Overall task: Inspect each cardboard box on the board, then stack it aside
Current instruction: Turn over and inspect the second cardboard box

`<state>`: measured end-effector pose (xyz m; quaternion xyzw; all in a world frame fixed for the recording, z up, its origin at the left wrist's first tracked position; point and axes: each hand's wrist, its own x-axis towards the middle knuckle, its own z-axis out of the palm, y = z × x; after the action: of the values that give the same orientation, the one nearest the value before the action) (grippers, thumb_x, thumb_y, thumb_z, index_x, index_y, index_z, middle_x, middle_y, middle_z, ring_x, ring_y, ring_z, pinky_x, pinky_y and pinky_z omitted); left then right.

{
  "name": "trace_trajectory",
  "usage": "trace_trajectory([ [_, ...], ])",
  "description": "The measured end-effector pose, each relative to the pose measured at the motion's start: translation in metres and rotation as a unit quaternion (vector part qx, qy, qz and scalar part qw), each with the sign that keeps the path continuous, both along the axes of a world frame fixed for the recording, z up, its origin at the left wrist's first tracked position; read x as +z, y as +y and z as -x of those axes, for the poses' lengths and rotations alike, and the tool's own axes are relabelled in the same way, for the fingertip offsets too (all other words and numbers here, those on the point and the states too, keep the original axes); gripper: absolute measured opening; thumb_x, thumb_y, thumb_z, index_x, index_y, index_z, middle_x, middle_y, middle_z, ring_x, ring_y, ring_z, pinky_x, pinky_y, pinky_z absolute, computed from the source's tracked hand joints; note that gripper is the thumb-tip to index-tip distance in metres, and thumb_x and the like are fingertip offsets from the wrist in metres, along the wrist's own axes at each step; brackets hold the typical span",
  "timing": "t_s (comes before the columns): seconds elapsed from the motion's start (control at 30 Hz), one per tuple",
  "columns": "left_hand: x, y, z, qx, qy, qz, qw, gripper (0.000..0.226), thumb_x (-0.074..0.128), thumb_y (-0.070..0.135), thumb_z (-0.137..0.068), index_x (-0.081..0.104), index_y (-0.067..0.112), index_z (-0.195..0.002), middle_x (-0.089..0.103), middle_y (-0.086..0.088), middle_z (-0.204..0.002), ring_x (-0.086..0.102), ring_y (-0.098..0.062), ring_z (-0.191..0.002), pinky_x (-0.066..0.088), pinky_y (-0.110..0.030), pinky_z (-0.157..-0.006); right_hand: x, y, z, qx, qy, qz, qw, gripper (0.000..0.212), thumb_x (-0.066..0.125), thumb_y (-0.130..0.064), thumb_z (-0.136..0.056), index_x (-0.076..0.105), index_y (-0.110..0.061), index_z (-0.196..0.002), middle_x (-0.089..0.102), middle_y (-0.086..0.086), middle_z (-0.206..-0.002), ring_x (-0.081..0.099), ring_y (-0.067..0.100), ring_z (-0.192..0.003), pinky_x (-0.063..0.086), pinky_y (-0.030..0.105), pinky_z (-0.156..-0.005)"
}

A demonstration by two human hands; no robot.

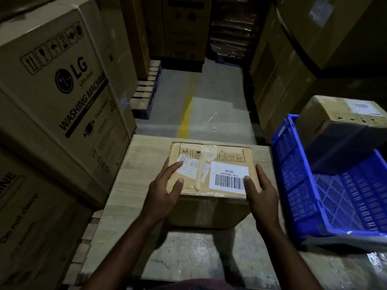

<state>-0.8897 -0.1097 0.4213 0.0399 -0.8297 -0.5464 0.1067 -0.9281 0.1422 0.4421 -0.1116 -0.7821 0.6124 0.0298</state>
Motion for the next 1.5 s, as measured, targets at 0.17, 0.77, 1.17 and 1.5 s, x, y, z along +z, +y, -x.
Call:
trace_trajectory([
  [0.17, -0.001, -0.003, -0.008, 0.004, -0.046, 0.008, 0.999, 0.073, 0.053, 0.05, -0.088, 0.026, 0.037, -0.155, 0.047, 0.015, -0.147, 0.047, 0.003, -0.132, 0.039, -0.014, -0.105, -0.01, 0.0, -0.006, 0.003, -0.025, 0.088, 0.996, 0.037, 0.062, -0.024, -0.099, 0.059, -0.045, -0.129, 0.073, -0.004, -0.121, 0.069, 0.019, -0.112, 0.052, 0.052, -0.101],
  [0.77, 0.003, -0.017, 0.017, 0.037, -0.223, 0.013, 0.974, 0.074, 0.032, 0.05, -0.078, 0.029, 0.032, -0.15, 0.059, -0.005, -0.131, 0.058, -0.025, -0.109, 0.047, -0.039, -0.092, 0.036, -0.02, 0.001, 0.103, 0.087, -0.045, 0.99, 0.05, 0.04, -0.057, -0.097, 0.038, -0.053, -0.146, 0.053, -0.015, -0.148, 0.048, 0.005, -0.136, 0.037, 0.042, -0.117],
  [1.17, 0.072, 0.011, 0.023, -0.025, -0.18, 0.03, 0.983, 0.098, 0.038, 0.073, -0.08, 0.01, 0.024, -0.16, 0.009, 0.007, -0.167, 0.009, -0.011, -0.152, 0.01, -0.039, -0.124, -0.021, -0.047, -0.008, 0.223, 0.009, -0.226, 0.948, 0.066, 0.01, -0.075, -0.09, 0.003, -0.05, -0.15, 0.003, -0.017, -0.165, -0.003, 0.0, -0.151, 0.0, 0.034, -0.125],
  [1.5, 0.054, -0.056, 0.024, 0.031, -0.216, -0.015, 0.976, 0.073, 0.042, 0.049, -0.074, 0.042, 0.034, -0.145, 0.058, 0.0, -0.137, 0.056, -0.021, -0.119, 0.043, -0.048, -0.107, -0.064, -0.013, 0.008, 0.107, -0.121, -0.196, 0.967, 0.099, 0.037, -0.077, -0.09, 0.01, -0.014, -0.161, 0.024, 0.012, -0.164, 0.025, 0.031, -0.151, 0.025, 0.046, -0.122],
])
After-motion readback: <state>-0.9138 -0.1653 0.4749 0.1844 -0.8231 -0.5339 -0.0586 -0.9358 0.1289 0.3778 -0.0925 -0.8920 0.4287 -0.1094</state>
